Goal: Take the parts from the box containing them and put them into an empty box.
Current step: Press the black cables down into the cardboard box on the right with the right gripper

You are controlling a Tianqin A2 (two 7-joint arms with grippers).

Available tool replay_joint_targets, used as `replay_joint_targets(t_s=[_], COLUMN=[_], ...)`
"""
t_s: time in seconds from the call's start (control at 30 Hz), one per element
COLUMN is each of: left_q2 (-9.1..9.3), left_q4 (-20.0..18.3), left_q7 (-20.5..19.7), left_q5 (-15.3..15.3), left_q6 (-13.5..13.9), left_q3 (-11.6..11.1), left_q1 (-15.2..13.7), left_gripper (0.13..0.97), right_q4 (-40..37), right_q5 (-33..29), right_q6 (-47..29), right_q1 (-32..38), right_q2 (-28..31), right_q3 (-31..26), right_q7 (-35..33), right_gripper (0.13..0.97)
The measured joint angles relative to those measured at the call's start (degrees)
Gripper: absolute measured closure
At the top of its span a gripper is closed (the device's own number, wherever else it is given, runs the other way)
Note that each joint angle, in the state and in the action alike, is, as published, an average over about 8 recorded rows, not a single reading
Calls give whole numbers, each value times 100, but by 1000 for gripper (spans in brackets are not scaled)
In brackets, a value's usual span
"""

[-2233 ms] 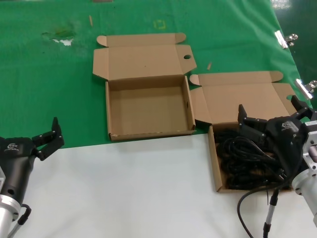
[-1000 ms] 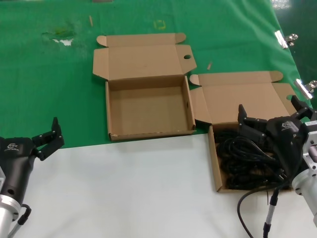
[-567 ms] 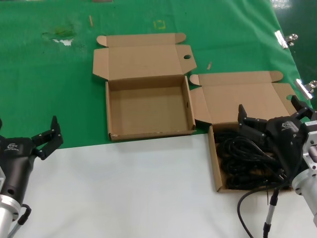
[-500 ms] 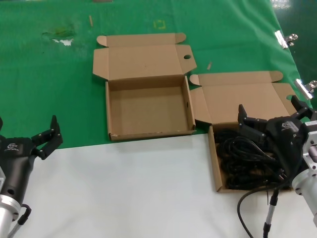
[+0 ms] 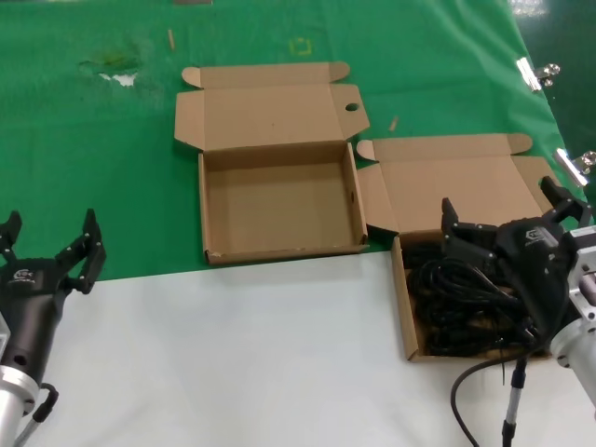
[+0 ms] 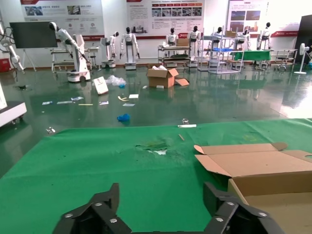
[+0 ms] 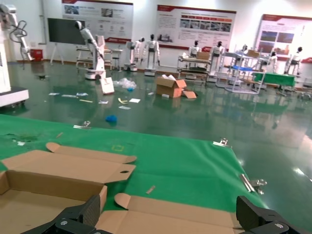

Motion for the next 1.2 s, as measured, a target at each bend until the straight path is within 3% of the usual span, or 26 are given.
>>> replay_joint_targets(t_s=[0.27, 0.6, 0.77, 1.0, 1.2], left_q2=[0, 0, 0, 0, 0], left_q4=[0, 0, 0, 0, 0], left_q7=[0, 0, 0, 0, 0], left_q5=[0, 0, 0, 0, 0], left_q6=[0, 0, 0, 0, 0], left_q3=[1, 0, 0, 0, 0], left_q1=[0, 0, 0, 0, 0], left_gripper=[605, 807, 820, 915, 941], right_q4=[250, 537, 492, 292, 163], right_q5=[203, 715, 764, 263, -621], right_q6=[145, 151, 20, -373, -1065], right_q1=[14, 248, 548, 1119, 1286], right_q2=[757, 2609, 3458, 4429, 4887], right_q3=[-368, -1331, -1860, -2541, -2612], right_q7=[13, 192, 299, 687, 1337], right_gripper=[129, 129, 129, 129, 129])
